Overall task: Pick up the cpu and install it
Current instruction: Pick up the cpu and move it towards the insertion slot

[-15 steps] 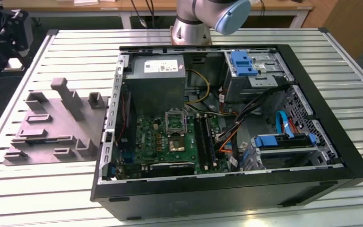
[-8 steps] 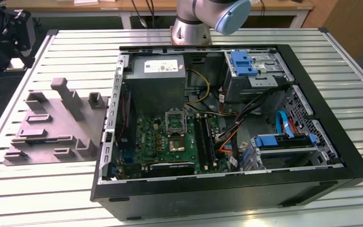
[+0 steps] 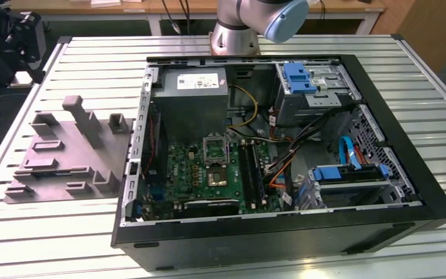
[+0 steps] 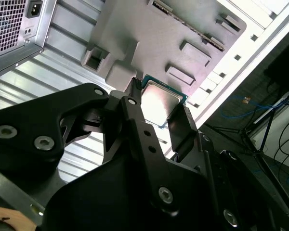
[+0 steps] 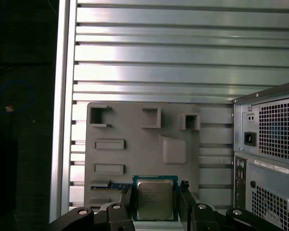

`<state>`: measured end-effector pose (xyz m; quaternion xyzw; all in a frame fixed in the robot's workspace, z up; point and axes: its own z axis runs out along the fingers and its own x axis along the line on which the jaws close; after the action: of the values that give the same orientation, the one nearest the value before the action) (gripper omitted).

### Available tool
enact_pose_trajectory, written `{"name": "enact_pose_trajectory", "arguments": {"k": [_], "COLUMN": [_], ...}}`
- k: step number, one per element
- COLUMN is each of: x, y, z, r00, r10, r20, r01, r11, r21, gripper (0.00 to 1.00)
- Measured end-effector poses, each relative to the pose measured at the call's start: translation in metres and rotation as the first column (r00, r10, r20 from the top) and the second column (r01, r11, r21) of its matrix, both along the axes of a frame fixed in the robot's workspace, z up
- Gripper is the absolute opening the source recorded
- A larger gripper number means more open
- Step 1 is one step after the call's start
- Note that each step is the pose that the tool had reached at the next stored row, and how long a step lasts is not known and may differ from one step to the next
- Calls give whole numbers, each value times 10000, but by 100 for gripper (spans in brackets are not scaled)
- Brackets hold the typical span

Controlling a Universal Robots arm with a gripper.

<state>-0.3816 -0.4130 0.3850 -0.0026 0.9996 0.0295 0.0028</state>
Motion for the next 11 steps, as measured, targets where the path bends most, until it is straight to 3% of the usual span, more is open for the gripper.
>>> {"name": "enact_pose_trajectory", "arguments": {"k": [11], "x": [52], "y": [0], "z": [-1], "r00": [10000], "r10": [-1], "r20": [0], "r01": [1], "r11": [10000], "r21": [0], "gripper": [47]}}
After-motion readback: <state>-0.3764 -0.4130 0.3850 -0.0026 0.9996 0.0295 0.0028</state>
